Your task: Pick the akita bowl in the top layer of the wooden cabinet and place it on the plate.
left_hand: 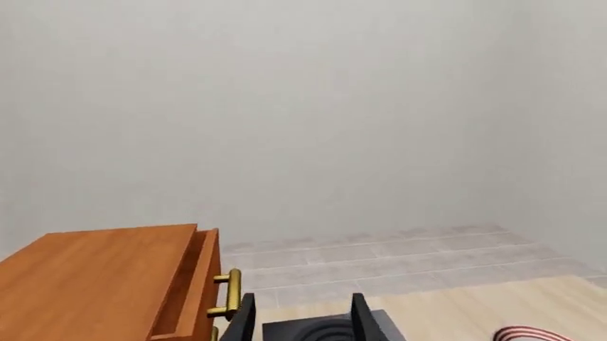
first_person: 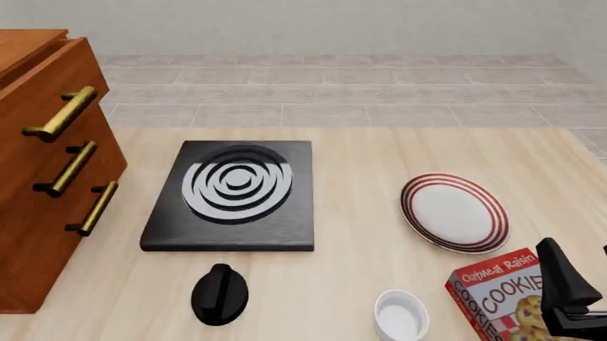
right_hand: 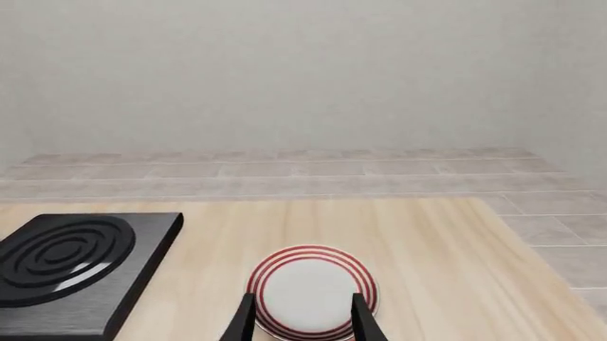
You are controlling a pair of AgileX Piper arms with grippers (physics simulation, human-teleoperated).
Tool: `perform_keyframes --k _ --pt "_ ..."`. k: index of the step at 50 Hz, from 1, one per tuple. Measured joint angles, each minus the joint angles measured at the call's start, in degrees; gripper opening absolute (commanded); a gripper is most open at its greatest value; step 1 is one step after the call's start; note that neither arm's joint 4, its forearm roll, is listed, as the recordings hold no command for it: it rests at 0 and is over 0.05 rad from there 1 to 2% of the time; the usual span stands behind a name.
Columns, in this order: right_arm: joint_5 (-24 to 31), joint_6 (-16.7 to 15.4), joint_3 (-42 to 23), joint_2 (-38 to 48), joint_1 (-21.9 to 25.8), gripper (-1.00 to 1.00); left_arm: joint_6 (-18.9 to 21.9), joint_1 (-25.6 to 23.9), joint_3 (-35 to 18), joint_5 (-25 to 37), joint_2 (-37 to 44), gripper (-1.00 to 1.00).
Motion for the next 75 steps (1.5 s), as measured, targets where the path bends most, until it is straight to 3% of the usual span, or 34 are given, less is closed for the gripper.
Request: perform_keyframes --k 27,50,75 --pt "-0.05 0.09 -0.07 0.21 0.10 1.00 -0.51 -1.23 -13.21 4.55 8.95 1.00" --pt "-0.01 0.12 -0.10 0.27 0.24 1.00 3.20 -1.26 -21.78 9.06 19.62 1.00" --pt "0.31 0.17 -0.11 0.01 0.53 1.00 6.85 4.29 -26.29 15.27 30.11 1.00"
